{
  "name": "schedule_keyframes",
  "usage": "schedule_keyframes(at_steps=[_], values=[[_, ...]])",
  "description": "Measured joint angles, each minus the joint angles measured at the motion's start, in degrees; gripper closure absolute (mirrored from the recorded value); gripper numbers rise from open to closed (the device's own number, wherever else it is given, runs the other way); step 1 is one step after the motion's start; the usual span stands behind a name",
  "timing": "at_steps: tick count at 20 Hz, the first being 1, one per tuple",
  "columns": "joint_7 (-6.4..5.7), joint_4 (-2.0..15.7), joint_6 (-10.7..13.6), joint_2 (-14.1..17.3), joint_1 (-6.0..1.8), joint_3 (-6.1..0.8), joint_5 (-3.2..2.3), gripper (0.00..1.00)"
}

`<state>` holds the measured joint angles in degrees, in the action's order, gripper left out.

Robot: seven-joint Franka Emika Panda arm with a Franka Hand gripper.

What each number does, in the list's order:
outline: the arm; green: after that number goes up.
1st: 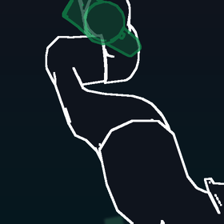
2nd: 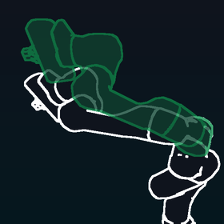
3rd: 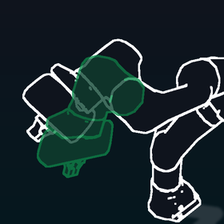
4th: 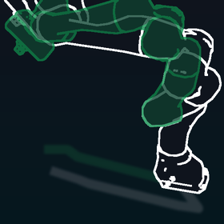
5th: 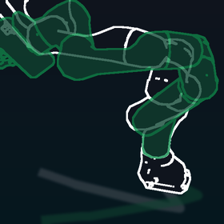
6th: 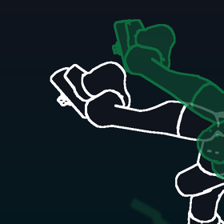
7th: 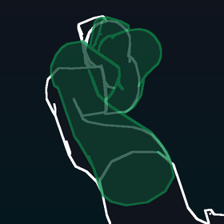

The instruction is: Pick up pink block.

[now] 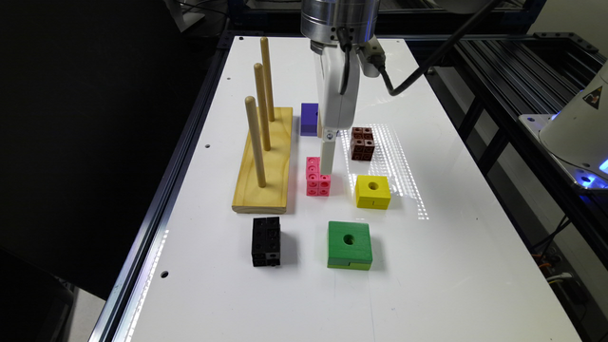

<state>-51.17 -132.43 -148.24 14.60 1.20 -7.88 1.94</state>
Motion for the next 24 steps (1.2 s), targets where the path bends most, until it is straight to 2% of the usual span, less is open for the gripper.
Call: schedule_keyframes(at_steps=[6, 20, 24], values=[[0.0, 0.02, -2.3, 2.4, 0.0, 0.01, -0.02, 0.0], [0.0, 1.27, -2.5, 3.4, 0.08, -0.01, -0.02, 0.0], [0.0, 1.8, -5.1, 6.5, 0.09, -0.01, -0.09, 0.0]])
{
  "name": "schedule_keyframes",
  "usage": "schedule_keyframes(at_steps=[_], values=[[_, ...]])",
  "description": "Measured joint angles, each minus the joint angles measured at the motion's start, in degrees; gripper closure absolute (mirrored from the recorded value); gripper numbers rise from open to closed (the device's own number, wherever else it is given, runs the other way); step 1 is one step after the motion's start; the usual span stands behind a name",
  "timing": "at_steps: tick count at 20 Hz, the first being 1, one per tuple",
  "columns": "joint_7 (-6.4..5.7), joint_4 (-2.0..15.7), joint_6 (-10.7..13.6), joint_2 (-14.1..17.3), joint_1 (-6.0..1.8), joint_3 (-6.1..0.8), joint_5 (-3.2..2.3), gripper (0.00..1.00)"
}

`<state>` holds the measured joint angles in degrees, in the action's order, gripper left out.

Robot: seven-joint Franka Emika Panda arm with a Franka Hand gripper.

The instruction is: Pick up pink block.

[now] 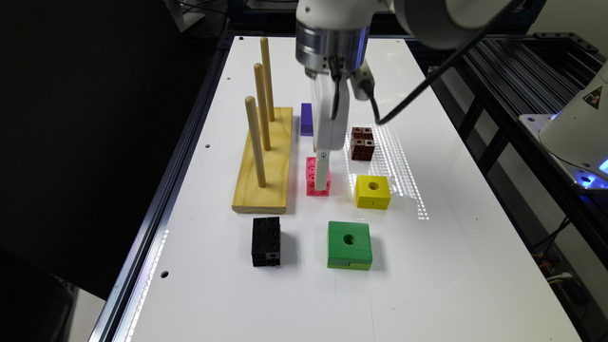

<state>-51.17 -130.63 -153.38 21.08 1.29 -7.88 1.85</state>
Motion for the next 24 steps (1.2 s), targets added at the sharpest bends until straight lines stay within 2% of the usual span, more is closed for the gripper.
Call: schedule_keyframes(at_steps=[4, 14, 17, 18, 24], values=[[0.0, 1.12, -0.1, 0.9, 0.01, 0.0, 0.0, 0.0], [0.0, 1.19, -0.3, 1.7, 0.01, 0.0, -0.01, 0.0], [-0.02, 1.33, -2.3, 3.7, 0.01, 0.01, -0.18, 0.0], [-0.02, 1.41, -2.3, 3.8, 0.01, 0.03, -0.17, 1.0], [-0.01, 1.41, -2.3, 3.8, 0.01, 0.03, -0.17, 1.0]])
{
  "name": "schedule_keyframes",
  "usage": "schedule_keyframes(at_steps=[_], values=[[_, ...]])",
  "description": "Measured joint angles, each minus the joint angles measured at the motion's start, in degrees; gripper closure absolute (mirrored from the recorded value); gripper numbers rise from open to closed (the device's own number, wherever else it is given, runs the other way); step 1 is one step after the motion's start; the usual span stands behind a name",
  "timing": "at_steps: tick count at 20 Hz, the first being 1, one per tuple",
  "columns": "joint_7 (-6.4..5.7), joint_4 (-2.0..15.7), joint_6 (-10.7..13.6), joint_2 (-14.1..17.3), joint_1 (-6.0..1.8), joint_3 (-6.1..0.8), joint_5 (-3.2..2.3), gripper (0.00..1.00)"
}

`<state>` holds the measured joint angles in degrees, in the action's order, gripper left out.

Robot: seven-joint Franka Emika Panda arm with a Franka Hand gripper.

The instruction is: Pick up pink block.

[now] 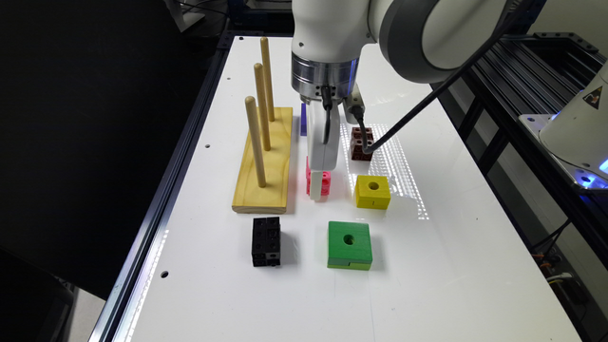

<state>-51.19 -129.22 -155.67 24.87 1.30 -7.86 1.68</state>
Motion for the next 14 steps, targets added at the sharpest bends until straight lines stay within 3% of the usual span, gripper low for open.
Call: schedule_keyframes(at_steps=[11, 14], values=[[0.0, -0.15, 0.1, -0.2, -0.03, 0.19, -0.02, 1.0], [0.0, -0.16, 1.7, -2.1, -0.04, 0.19, -0.02, 1.0]])
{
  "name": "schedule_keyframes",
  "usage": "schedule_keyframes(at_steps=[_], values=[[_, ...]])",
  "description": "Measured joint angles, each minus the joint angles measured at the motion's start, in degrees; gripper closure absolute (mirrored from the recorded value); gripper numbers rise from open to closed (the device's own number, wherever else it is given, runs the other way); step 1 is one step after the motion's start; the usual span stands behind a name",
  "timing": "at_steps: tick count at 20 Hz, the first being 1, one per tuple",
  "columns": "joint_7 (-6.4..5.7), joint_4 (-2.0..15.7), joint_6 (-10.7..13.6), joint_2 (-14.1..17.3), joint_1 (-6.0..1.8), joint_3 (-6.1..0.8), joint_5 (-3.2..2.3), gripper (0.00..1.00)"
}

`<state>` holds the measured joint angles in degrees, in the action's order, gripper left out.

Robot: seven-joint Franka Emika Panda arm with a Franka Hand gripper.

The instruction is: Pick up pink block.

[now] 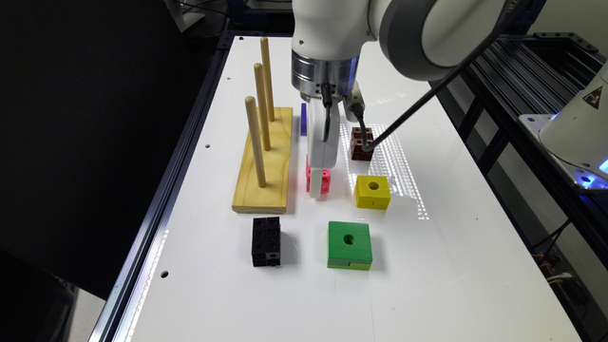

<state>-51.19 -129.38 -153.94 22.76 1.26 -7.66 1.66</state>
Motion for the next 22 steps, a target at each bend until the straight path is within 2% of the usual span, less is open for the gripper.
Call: schedule_keyframes(at_steps=[4, 10, 15, 22], values=[[0.0, -0.13, 3.4, -3.2, 0.0, 0.0, 0.0, 1.0], [0.0, -0.17, 4.8, -4.9, 0.0, -0.01, 0.0, 1.0], [-0.01, -0.28, 8.9, -8.6, 0.0, -0.05, 0.0, 1.0], [-0.02, -0.37, 10.0, -10.1, 0.0, -0.07, 0.0, 1.0]])
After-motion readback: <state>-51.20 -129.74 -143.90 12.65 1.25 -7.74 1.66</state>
